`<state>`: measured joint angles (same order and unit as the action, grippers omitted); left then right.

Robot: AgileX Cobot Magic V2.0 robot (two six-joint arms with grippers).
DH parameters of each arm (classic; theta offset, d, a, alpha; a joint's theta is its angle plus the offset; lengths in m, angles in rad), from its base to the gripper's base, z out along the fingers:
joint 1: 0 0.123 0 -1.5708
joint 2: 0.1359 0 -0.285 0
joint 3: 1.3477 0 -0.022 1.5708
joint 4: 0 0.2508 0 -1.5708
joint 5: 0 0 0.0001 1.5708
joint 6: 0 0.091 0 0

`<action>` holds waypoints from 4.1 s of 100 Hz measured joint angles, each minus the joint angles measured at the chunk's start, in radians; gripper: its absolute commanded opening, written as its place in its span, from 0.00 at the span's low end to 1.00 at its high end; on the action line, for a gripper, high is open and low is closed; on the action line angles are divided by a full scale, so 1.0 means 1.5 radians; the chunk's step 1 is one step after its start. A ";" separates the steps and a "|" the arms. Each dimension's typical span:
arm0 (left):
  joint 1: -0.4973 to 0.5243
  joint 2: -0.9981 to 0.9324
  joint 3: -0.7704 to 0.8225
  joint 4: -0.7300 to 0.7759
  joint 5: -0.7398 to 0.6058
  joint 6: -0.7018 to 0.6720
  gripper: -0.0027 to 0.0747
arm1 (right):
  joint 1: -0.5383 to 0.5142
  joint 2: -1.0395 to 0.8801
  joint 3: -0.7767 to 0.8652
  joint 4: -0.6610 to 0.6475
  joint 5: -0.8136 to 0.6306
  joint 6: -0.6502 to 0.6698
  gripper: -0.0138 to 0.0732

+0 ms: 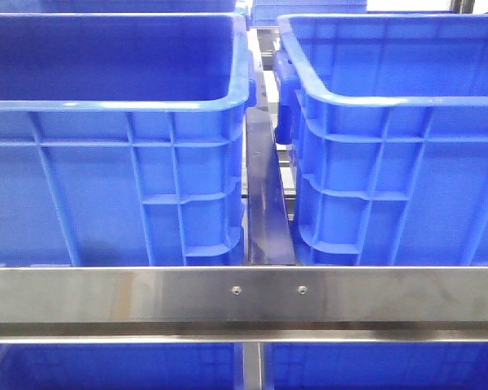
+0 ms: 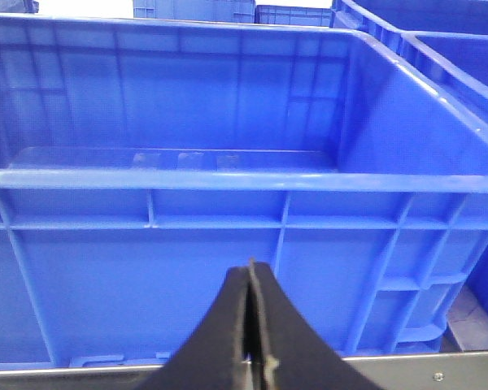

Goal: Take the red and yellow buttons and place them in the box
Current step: 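Lower the left gripper into the crate of push-button switches, then grasp a yellow-capped button switch with the left gripper and lift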

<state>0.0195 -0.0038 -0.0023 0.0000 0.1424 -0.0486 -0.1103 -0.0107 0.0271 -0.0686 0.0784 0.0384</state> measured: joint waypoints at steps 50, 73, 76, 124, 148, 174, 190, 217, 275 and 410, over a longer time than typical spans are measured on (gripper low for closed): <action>0.000 0.000 0.000 0.000 0.000 0.000 0.01 | 0.000 0.000 0.000 0.000 0.000 0.000 0.08; 0.000 0.000 0.000 0.000 -0.017 0.000 0.01 | 0.000 0.000 0.000 0.000 0.000 0.000 0.08; 0.000 0.000 0.000 0.000 -0.022 0.000 0.01 | 0.000 0.000 0.000 0.000 0.000 0.000 0.08; 0.005 0.009 -0.112 0.000 0.070 0.000 0.01 | 0.000 0.000 0.000 0.000 0.000 0.000 0.08; 0.005 0.143 -0.255 0.000 0.235 0.000 0.01 | 0.000 0.000 0.000 0.000 0.000 0.000 0.08; 0.005 0.310 -0.341 0.000 0.258 0.000 0.42 | 0.000 0.000 0.000 0.000 0.000 0.000 0.08; 0.005 0.399 -0.400 -0.040 0.253 0.005 0.78 | 0.000 0.000 0.000 0.000 0.000 0.000 0.08; -0.013 0.581 -0.530 -0.124 0.277 0.032 0.68 | 0.000 0.000 0.000 0.000 0.000 0.000 0.08; -0.065 1.027 -0.859 -0.070 0.461 0.057 0.67 | 0.000 0.000 0.000 0.000 0.000 0.000 0.08; -0.065 1.232 -0.965 -0.028 0.512 0.059 0.04 | 0.000 0.000 0.000 0.000 0.000 0.000 0.08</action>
<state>-0.0780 1.8441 -1.4491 -0.0419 0.9104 0.0397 -0.1103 -0.0107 0.0271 -0.0686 0.0784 0.0384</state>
